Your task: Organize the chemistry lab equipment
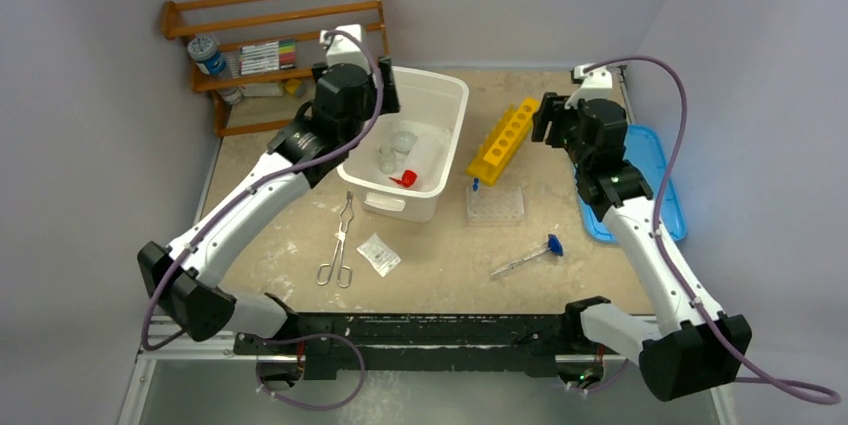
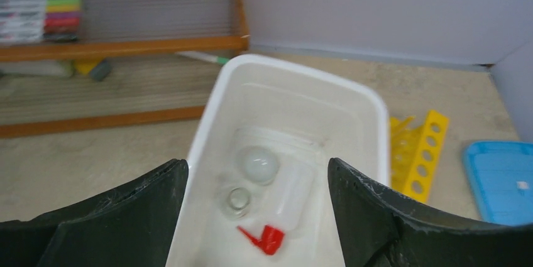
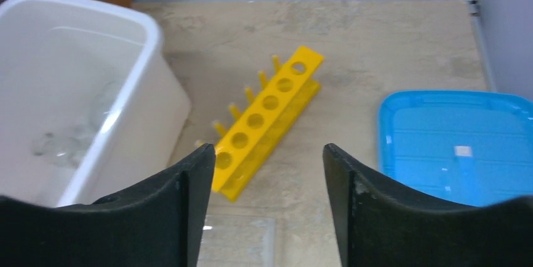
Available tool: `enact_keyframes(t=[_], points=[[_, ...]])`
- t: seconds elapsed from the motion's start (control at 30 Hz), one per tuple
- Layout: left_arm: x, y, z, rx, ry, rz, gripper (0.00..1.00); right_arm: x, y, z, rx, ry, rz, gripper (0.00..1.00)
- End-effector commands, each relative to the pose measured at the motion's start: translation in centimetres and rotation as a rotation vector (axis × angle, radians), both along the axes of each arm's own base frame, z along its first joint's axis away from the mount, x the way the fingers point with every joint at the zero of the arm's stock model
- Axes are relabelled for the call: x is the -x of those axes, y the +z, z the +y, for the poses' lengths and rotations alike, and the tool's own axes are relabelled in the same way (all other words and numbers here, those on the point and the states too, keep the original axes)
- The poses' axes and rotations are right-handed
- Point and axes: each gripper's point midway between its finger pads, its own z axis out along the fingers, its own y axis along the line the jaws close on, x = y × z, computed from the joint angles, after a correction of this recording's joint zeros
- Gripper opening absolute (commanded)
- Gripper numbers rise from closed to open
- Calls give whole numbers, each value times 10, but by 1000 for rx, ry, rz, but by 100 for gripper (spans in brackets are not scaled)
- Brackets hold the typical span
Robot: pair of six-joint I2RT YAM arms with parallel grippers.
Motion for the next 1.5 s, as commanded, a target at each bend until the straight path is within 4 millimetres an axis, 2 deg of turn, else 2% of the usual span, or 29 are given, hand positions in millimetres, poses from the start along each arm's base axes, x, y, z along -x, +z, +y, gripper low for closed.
enact_keyframes(t=[0.0,0.07,0.17,0.27,0.3,0.33,0.37,0.4,0.47,0.5,0.57,0.67,0.87,1.03,1.23,1.37,1.4,1.47], points=[[3,-61,69,-67,182,123,79,-3,17,50,-33,109,-56,59],[6,-78,82,-41,201,160,77,-1,14,75,-40,157,-40,46],[11,-95,90,-29,219,183,75,5,8,109,-69,227,-22,24],[11,-103,102,-31,268,203,75,12,0,141,-80,288,-2,19],[10,-107,106,-35,280,211,75,14,-4,148,-89,308,10,22],[9,-111,111,-42,299,221,75,15,-9,154,-101,323,22,31],[7,-118,117,-44,320,237,75,15,-13,159,-113,340,29,46],[6,-125,121,-31,333,259,75,17,-14,164,-127,355,29,55],[4,-138,121,-15,330,286,75,17,-18,169,-147,371,34,68],[4,-142,118,-4,320,293,75,16,-22,172,-148,375,45,71],[3,-153,114,14,307,314,70,12,-31,176,-140,379,75,71],[4,-168,107,41,285,343,62,6,-44,182,-126,386,109,65],[10,-191,93,95,226,379,62,-13,-59,194,-111,381,123,50],[16,-189,88,130,197,374,61,-26,-61,200,-97,376,124,43],[25,-187,83,169,164,376,61,-35,-67,204,-57,386,137,42],[27,-186,95,127,208,371,61,-41,-68,204,-37,379,136,42],[27,-184,97,117,216,370,61,-42,-65,204,-35,377,132,44],[27,-176,100,108,224,358,62,-41,-56,200,-27,366,113,56]])
